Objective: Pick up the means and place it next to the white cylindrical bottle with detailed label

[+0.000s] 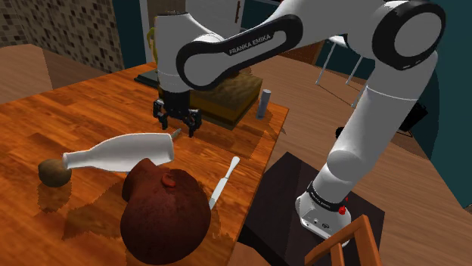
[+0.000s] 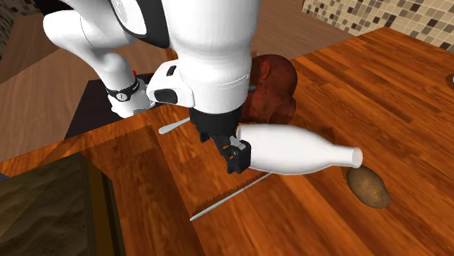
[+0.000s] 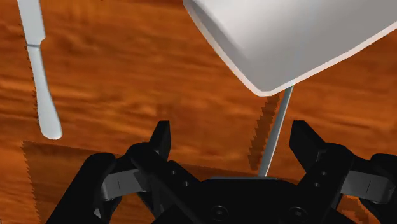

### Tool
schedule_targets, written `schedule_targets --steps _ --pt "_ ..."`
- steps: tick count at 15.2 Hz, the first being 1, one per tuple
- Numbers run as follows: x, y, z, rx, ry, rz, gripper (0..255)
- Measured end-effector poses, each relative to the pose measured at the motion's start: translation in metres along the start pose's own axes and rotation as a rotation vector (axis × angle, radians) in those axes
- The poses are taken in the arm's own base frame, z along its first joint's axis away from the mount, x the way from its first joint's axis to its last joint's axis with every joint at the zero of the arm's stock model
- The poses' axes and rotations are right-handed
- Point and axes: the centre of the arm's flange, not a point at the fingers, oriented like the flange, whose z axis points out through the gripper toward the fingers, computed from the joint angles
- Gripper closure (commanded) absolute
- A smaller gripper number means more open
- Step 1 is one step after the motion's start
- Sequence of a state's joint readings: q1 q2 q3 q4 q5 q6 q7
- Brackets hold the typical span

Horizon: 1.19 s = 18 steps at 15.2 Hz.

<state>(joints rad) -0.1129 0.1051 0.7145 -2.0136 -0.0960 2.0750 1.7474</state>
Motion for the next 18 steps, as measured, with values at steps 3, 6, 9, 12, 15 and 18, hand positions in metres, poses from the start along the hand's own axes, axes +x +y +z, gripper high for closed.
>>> schedule_targets --steps 3,6,9,12,15,18 --pt "0.0 -0.04 0.011 0.003 0.018 0.092 0" --pt "-0.002 -0.063 0.027 0.005 0.031 0.148 0" --pt "0.0 -0.064 0.045 0.005 0.033 0.156 0" --pt "0.0 -0.066 0.059 0.005 0.033 0.157 0" --pt "0.0 -0.065 0.063 0.005 0.033 0.157 0" --pt "0.0 -0.065 0.064 0.005 0.033 0.157 0"
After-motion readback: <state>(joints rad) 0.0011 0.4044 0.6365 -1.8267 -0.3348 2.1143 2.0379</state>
